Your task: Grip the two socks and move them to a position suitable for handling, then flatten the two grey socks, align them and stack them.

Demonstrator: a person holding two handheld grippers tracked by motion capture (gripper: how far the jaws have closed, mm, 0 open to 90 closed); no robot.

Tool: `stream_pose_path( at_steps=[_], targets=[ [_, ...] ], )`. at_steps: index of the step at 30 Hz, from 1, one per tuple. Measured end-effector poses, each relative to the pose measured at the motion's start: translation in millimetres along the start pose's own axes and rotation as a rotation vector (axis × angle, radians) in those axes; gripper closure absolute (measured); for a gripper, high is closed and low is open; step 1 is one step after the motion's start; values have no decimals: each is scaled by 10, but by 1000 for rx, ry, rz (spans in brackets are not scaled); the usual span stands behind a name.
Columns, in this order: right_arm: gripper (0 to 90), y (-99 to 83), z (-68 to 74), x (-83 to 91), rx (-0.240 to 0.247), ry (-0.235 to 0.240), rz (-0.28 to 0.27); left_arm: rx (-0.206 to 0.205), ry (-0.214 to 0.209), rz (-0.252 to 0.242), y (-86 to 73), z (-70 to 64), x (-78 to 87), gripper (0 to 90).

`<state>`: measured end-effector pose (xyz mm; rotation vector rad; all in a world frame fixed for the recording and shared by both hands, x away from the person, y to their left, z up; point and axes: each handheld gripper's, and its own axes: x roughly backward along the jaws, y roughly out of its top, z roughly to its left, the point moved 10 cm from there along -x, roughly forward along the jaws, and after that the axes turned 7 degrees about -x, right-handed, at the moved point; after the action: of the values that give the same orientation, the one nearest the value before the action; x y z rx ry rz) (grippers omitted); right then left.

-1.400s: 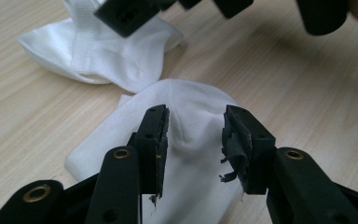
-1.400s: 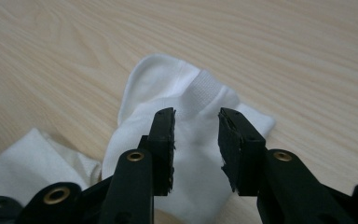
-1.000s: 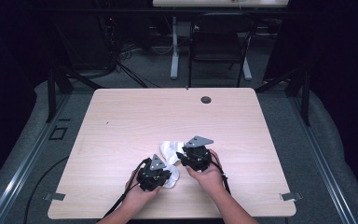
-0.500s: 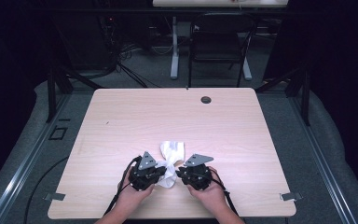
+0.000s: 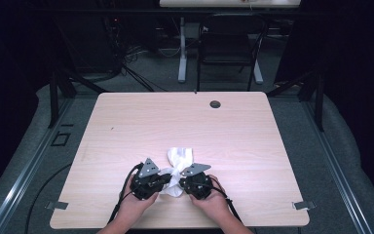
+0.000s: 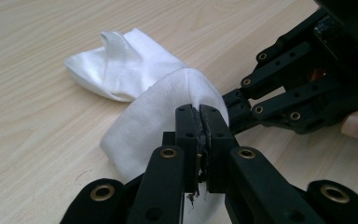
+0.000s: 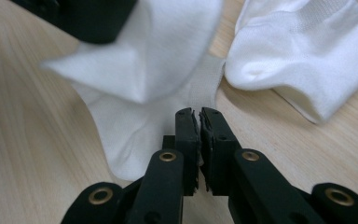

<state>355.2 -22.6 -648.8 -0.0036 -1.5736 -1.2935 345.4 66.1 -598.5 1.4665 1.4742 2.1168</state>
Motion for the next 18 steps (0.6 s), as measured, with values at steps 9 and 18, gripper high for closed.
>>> stream_pose_path(
  at_steps=[9,18],
  targets=[
    [866,-87,-130,124,-6,-25,32,11,24,32,-158,136,63,865],
    [864,-163,-174,219,-4,-37,41,41,48,61,-354,256,206,797]
  ],
)
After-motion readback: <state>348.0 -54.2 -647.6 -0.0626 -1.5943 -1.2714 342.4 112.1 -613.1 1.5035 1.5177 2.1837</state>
